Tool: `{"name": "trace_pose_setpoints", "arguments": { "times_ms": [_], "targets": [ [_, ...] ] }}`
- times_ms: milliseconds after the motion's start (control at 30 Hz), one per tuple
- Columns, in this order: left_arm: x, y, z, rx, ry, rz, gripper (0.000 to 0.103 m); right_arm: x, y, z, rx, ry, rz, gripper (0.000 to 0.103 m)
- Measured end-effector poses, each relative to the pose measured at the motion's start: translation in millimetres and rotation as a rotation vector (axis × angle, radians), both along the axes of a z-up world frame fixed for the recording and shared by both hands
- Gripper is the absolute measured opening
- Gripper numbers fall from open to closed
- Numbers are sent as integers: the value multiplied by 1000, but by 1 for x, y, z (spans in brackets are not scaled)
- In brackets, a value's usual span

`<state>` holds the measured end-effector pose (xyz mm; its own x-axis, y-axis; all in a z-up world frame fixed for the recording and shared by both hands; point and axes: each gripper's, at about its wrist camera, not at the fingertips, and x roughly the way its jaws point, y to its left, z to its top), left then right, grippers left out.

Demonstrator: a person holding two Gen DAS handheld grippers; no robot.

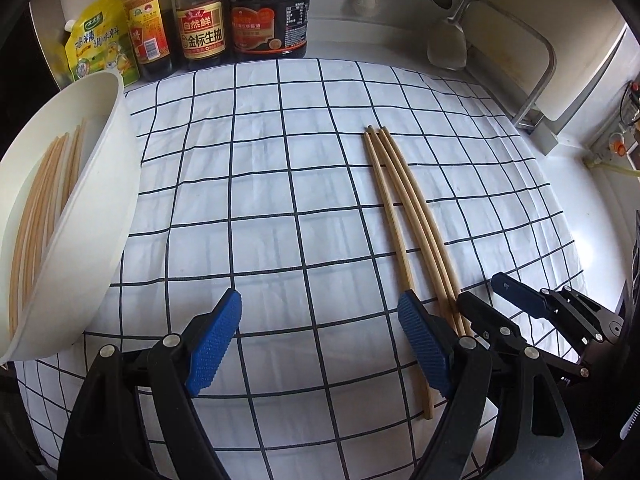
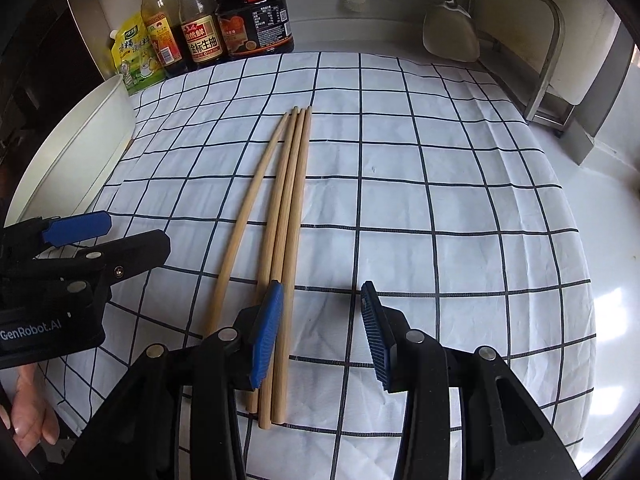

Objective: Organize utensils
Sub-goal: 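Move both open tools back over the remaining chopsticks on the cloth, then grasp one chopstick with the left tool while the right tool grasps another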

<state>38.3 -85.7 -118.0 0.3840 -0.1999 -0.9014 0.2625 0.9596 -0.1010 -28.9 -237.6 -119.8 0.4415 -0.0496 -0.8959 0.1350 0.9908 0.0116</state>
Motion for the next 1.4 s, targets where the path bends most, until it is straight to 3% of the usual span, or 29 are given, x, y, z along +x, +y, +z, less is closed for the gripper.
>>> {"name": "trace_pose_setpoints", "arguments": {
  "times_ms": [233,867,1000,1267,1367,1400],
  "targets": [
    [-1,-3,-1,5,1,6,79,6,1,-5,-66,15,31,39],
    [3,-34,-21,52,8,-32,79,-9,-43,1,-38,-15,-32,39],
    [5,-35,-26,59,14,-28,80,-6,-40,-1,-51,-15,-15,51],
    [5,-39,-31,101,-13,-31,84,4,-33,-5,-88,-29,30,51],
    [3,-39,-29,97,-30,-35,77,8,-33,-5,-88,-34,44,51],
    [2,-39,-28,95,-36,-42,69,9,-33,-5,-87,-34,50,49]
  ]
}}
